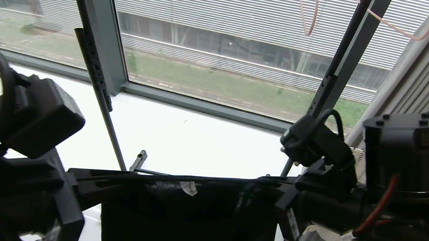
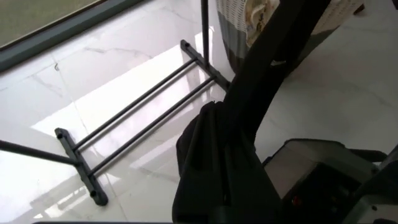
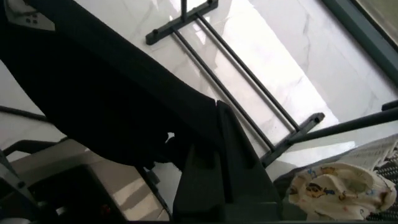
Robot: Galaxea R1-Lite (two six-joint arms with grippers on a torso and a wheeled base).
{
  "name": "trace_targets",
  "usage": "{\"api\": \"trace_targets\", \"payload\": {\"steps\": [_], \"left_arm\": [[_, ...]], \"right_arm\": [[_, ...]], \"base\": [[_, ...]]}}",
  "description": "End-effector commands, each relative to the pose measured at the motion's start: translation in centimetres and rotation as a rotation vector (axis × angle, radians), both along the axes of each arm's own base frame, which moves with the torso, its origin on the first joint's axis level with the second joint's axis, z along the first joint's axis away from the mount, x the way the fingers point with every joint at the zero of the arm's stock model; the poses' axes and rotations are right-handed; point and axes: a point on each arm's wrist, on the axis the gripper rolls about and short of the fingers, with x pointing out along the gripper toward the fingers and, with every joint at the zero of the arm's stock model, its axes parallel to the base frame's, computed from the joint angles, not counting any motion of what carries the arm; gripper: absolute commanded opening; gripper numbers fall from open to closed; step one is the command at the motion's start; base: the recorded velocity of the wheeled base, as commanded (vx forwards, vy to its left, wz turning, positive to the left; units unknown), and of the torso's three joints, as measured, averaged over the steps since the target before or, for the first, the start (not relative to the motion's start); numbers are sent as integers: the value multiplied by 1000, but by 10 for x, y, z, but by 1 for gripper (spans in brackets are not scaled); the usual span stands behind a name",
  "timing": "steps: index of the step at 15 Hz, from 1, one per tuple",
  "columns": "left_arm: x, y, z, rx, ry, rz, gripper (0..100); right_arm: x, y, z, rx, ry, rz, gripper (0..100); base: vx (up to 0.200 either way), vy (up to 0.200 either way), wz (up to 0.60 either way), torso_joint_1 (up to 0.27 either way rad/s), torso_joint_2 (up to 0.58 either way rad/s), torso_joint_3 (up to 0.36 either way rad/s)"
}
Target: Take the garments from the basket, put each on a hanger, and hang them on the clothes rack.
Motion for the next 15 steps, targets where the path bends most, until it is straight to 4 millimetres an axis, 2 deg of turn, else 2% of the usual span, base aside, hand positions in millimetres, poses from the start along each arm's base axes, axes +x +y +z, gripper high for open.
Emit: {"api": "trace_targets", "payload": {"steps": [1,4,5,7,8,11,13,14,15], "left_arm": [[19,-35,-20,72,21,-76,0],[36,-59,-21,107,-35,-121,0],[57,-82,-8,88,-134,-141,0],[76,-104,4,42,-174,-189,0],[79,-108,3,40,-169,-203,0],[77,-106,-5,44,-132,-197,0],[63,-97,-14,-46,4,-95,0],[44,-99,-22,-99,80,-14,0],[37,-100,-26,-106,101,24,0]], "right_arm": [[-18,-33,11,37,-32,-23,0],[-43,-58,-4,13,-15,2,0],[-64,-67,-21,-23,13,65,0],[-83,-65,-33,-55,33,157,0],[-85,-62,-35,-62,37,179,0],[-84,-59,-36,-69,40,171,0],[-68,-63,-23,-21,12,83,0],[-56,-62,-5,31,-23,35,0],[-50,-60,2,49,-37,17,0]], "base": [[0,0,0,0,0,0],[0,0,0,0,0,0],[0,0,0,0,0,0],[0,0,0,0,0,0],[0,0,0,0,0,0],[0,0,0,0,0,0],[0,0,0,0,0,0],[0,0,0,0,0,0],[0,0,0,0,0,0]]}}
